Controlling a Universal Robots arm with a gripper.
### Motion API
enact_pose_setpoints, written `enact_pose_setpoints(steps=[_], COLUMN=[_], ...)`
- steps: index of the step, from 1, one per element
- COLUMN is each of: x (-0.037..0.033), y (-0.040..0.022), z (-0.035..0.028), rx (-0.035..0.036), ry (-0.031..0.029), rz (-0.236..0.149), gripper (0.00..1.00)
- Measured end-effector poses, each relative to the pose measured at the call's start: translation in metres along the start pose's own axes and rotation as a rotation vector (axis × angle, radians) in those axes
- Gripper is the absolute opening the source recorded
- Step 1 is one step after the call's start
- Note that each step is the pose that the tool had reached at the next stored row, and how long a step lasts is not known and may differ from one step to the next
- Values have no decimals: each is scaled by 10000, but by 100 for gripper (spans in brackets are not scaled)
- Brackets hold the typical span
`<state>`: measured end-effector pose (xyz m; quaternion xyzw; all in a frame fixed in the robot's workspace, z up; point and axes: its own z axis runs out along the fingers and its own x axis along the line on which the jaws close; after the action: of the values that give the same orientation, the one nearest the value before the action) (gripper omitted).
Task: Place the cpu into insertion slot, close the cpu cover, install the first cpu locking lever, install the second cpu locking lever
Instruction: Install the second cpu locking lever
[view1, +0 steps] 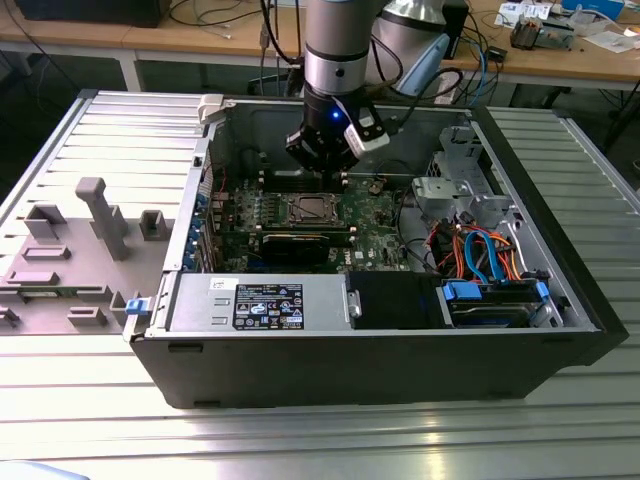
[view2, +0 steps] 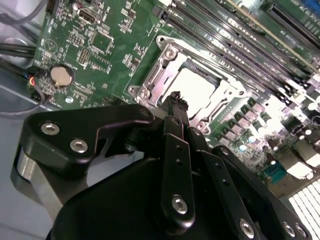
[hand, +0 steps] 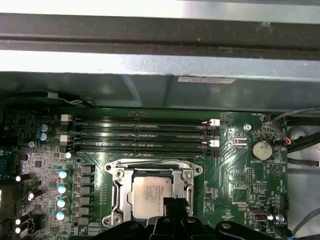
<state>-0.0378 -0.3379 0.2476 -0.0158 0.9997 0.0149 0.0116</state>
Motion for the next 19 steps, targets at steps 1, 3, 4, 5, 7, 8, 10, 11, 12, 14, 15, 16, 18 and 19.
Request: enact_pose_setpoints(steps=[1, 3, 4, 5, 7, 8, 10, 11, 12, 14, 15, 16, 18, 19], x=[1, 21, 28, 28, 29, 29, 29, 29, 29, 30, 30, 30, 30, 30], y=[-10, -203, -269, -276, -283, -289, -293, -295, -299, -305, -308, -309, -313, -314], z=[-1, -6, -8, -8, -9, -9, -9, -9, -9, -9, -10, -10, -10, -10], rx=[-5, -458, -458, -458, -458, -458, -458, -458, -458, -458, -458, -458, -458, -458], ry=[0, -13, -13, -14, -13, -13, -13, -13, -13, -13, -13, -13, -14, -13], rz=[1, 12, 12, 12, 12, 12, 12, 12, 12, 12, 12, 12, 12, 12], gripper=[11, 11, 11, 11, 11, 11, 11, 11, 11, 11, 11, 11, 11, 11])
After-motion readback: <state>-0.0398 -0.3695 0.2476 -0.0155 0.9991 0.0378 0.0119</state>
